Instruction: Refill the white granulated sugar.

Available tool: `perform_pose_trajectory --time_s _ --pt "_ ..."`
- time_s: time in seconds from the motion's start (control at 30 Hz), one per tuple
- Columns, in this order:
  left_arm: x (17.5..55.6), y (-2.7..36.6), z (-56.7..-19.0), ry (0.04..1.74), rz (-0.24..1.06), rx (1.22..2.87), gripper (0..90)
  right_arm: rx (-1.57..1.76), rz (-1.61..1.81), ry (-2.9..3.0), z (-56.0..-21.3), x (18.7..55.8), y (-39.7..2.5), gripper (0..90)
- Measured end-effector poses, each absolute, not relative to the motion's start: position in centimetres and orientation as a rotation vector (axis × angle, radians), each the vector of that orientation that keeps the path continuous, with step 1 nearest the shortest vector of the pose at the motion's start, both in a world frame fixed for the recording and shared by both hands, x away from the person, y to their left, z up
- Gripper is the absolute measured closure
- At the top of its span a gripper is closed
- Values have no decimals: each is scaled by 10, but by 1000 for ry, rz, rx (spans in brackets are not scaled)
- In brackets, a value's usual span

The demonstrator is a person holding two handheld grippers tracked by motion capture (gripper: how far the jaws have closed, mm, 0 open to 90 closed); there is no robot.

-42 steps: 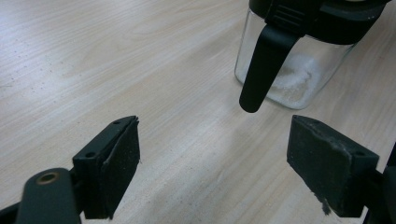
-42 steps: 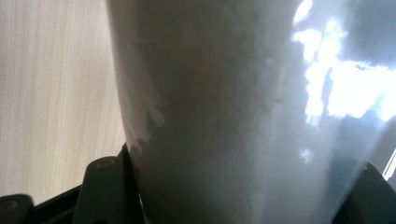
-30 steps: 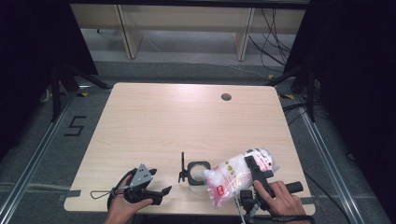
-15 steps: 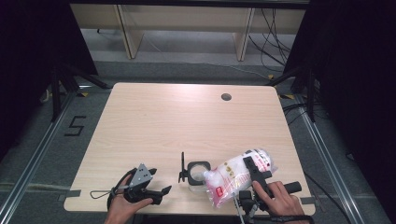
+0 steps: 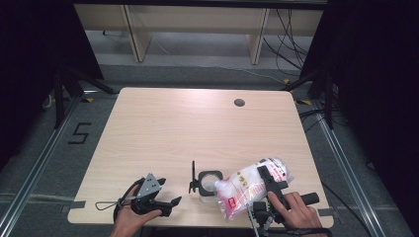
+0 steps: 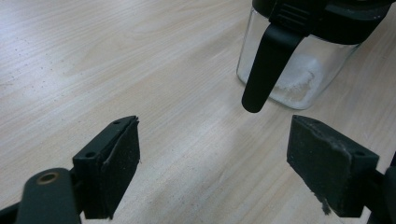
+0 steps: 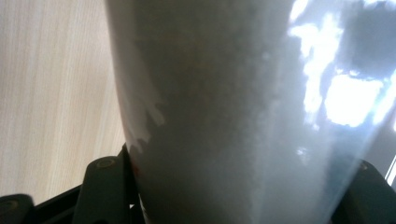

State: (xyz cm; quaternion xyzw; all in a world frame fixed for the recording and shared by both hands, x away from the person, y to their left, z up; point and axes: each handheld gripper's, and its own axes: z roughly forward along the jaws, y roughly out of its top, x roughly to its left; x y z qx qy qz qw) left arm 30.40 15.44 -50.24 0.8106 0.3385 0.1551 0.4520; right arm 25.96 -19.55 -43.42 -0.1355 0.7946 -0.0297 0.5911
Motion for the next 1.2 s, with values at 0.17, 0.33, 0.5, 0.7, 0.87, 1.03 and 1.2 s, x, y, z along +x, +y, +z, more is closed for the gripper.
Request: perform_pose_trajectory --time_s 0.17,0.33,0.5,0.7,0.87,1.03,1.2 --pt "303 154 -502 846 378 1985 167 -309 -71 1853 -436 260 -196 400" --pt "303 154 -502 829 383 1999 167 -322 -76 1842 -436 261 -197 400" --pt "303 154 -502 828 382 2000 167 -316 -52 1858 -438 258 -194 399" --pt "303 154 -502 827 382 2000 167 -300 -78 1850 -437 262 -200 400" --pt "304 153 -502 830 375 1990 167 -324 -91 1835 -432 260 -198 400" --pt "303 154 -501 829 386 2003 167 -369 -92 1825 -432 260 -195 400" --pt "303 154 -502 836 378 1997 167 -339 -95 1831 -434 261 -197 400"
